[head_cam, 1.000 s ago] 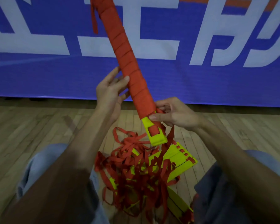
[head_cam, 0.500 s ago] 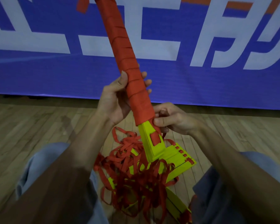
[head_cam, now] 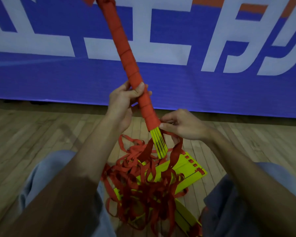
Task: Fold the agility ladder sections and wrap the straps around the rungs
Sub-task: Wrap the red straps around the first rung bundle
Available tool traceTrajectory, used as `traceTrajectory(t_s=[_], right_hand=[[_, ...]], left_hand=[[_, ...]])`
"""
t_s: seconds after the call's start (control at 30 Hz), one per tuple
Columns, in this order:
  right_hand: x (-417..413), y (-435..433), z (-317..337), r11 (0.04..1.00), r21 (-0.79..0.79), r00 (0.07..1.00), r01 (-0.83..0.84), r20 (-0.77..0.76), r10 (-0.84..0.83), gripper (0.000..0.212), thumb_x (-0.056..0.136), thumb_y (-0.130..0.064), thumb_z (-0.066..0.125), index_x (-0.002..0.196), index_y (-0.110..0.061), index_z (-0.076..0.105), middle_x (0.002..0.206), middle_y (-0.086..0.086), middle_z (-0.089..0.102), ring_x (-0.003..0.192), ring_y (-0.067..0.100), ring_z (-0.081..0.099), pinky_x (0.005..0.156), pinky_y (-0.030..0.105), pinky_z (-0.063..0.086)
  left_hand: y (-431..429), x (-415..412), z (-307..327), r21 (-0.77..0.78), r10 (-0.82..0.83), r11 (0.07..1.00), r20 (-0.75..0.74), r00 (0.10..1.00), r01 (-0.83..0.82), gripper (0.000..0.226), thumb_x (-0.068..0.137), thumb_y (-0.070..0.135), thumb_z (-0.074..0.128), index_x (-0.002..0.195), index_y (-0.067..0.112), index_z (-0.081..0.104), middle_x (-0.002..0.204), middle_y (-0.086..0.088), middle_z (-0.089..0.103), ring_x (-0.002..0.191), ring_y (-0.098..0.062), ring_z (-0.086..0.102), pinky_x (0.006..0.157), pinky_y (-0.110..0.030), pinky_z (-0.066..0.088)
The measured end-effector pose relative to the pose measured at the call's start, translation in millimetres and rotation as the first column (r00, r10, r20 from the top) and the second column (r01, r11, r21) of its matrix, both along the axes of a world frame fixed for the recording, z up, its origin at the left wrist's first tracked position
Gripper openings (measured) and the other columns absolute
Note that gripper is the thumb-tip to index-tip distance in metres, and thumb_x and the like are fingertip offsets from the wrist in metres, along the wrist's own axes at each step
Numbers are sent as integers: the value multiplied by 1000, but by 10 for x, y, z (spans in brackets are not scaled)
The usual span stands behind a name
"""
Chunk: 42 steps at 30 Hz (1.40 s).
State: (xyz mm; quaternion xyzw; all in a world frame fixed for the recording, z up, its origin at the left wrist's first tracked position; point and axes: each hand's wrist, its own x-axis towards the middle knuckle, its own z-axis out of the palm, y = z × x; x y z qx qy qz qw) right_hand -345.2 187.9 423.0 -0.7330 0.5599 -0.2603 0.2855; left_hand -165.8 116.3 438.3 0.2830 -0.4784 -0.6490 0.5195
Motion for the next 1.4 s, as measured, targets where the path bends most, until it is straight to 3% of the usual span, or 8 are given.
traceTrajectory(t_s=[0.33,0.53,0.67,0.8,0.9,1.03,1.17,1.4], right_hand=[[178,-42,-143,997,-71,954,-20,-300,-3,36,76,-51,76,82,-16,68,64,4,68,54,12,61,56,31,48],[-12,-16,-77,982,172,985,-73,170,44,19,82,-17,76,88,-1,68,78,19,67,53,19,55,46,25,41],[-196,36,40,964,125,924,-236,335,183,27,80,-18,76,95,3,67,99,38,63,56,17,54,46,18,40],[-207,4,6,886,109,783,-452,525,335,80,75,-40,80,106,28,49,95,58,41,49,5,47,45,16,37],[-139,-21,-40,794,132,672,-594,623,399,91,76,-40,79,112,33,40,88,59,37,46,2,43,44,18,33],[-102,-42,-110,725,208,654,-657,636,409,94,76,-38,80,99,39,33,68,47,39,46,7,41,48,21,36],[-108,-25,-66,769,178,697,-613,580,421,72,79,-40,76,96,25,51,65,1,58,52,8,52,52,23,43],[-113,-5,-14,972,169,956,-164,271,114,20,72,-30,83,68,-13,72,67,16,68,38,12,49,40,22,38]], left_hand=[[-72,-94,-178,57,241,967,109,964,-248,17,79,19,78,94,15,70,84,-3,68,78,-20,65,72,-38,54],[-21,-55,-60,-7,147,989,128,981,-147,41,85,17,72,125,13,63,104,0,71,88,-13,68,81,-40,55],[26,-38,18,-39,48,998,-49,998,-49,39,90,4,61,126,18,56,87,1,72,73,-9,68,67,-28,57],[49,-21,45,-50,-152,988,-214,965,145,53,86,17,63,137,17,48,96,-1,71,79,-12,66,64,-27,54],[72,-33,8,-27,-349,935,-261,900,355,92,69,38,82,144,7,40,127,-11,57,110,-23,54,86,-37,47],[118,-65,-81,-97,-538,835,-351,767,541,58,69,41,80,118,13,69,125,-8,65,113,-24,64,94,-40,53],[104,-25,-80,-47,-507,845,-388,770,533,85,55,37,91,124,3,55,113,-8,71,100,-23,70,81,-40,58],[16,68,-16,-39,-268,963,-117,956,265,55,63,32,79,112,14,61,100,-4,74,88,-22,72,73,-37,59]])
